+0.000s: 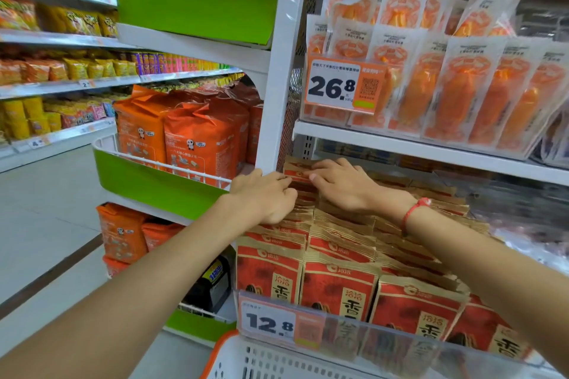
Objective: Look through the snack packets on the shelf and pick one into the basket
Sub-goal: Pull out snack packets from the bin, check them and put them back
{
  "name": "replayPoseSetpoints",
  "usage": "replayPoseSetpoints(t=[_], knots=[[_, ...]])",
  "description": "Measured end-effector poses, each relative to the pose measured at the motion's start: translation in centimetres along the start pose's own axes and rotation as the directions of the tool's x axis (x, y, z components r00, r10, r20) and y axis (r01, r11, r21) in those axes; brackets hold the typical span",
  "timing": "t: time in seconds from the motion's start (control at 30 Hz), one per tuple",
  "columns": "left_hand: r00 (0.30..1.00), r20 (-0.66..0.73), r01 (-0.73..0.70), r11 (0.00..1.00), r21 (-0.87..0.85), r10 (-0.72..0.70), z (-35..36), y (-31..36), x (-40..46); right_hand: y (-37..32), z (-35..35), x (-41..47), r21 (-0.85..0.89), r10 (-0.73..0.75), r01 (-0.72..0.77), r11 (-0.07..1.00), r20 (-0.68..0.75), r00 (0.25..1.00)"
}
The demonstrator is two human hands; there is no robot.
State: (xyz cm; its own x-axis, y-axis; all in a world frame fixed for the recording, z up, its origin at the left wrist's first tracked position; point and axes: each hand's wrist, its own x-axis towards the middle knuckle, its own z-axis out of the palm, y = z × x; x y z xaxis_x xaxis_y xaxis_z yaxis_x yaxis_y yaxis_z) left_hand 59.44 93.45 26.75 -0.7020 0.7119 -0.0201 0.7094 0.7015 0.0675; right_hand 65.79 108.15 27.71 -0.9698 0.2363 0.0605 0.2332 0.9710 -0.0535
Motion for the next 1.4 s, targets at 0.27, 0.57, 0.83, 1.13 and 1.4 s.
replayPoseSetpoints(t=[0.27,0.57,0.83,1.13,1.4], knots=[[1.000,-0.012,-0.002,1.000,0.000,0.002,0.1,0.0,0.2,-0.4,0.4,1.6,-0.078,0.139,-0.130,0.988,0.127,0.982],[1.000,-0.018,0.009,0.999,-0.038,-0.010,0.3,0.2,-0.1,0.4,0.5,0.9,0.131,0.134,-0.120,0.984,-0.104,0.986],[0.999,-0.012,0.029,0.997,-0.066,-0.030,0.4,0.2,-0.1,-1.1,1.0,2.9,0.257,0.327,-0.273,0.927,-0.197,0.924],[0.999,-0.010,0.032,0.995,-0.092,-0.033,0.5,0.1,-0.1,-1.4,1.4,1.8,0.139,0.211,-0.171,0.975,-0.366,0.907],[0.999,-0.023,0.029,0.997,-0.071,-0.030,0.5,0.3,-0.2,-0.9,1.2,0.8,0.099,0.125,-0.092,0.991,-0.408,0.904]])
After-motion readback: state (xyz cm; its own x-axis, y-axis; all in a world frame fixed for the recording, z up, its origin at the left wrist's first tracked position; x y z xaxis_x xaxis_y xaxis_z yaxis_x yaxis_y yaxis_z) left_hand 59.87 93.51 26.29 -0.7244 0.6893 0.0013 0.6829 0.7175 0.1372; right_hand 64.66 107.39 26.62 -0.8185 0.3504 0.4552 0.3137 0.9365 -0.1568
